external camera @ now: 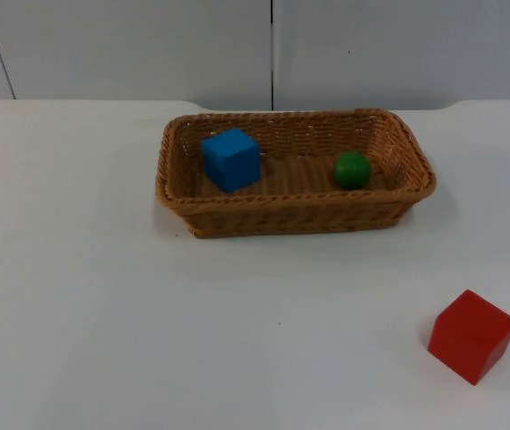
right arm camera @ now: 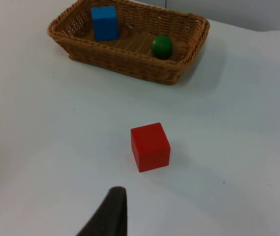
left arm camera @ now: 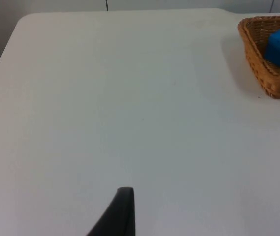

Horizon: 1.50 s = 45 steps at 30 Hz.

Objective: Place all geometric objects except the red cube into the basket.

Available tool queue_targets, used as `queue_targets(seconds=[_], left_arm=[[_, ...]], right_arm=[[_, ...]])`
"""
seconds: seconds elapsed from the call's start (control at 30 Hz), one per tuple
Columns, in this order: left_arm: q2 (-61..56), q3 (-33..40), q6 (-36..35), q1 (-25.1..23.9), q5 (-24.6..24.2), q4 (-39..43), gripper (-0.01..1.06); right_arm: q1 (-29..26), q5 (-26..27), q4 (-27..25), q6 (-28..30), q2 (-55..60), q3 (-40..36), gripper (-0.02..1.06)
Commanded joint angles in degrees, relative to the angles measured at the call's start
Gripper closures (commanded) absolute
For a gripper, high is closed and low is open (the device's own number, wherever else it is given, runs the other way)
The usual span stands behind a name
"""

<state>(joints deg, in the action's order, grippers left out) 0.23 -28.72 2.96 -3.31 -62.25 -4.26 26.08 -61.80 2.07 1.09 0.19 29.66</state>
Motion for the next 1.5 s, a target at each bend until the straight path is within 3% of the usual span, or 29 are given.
queue_targets(seconds=[0.0,0.8,1.0,1.3,1.47], left_arm=[[-0.2,0.3,-0.7,-0.1,0.6,-0.3,0.0],[-0.2,0.4,-2.1,-0.1,0.8,0.8,0.0],[-0.2,0.4,-2.1,-0.1,0.8,0.8,0.0],[-0.2,0.4,-2.1,-0.1,0.8,0.8,0.0],[-0.2,0.4,-2.1,-0.1,0.7,0.8,0.0]], right_arm=[[-0.1,0.1,0.3,-0.2,-0.2,-0.2,-0.01],[-0.4,0.0,0.1,-2.0,-0.2,-0.2,-0.01],[-5.5,0.0,0.1,-2.0,-0.2,-0.2,-0.01],[-18.2,0.1,0.1,-2.0,-0.2,-0.1,-0.01],[-20.8,0.1,0.1,-2.0,-0.2,-0.1,-0.01]])
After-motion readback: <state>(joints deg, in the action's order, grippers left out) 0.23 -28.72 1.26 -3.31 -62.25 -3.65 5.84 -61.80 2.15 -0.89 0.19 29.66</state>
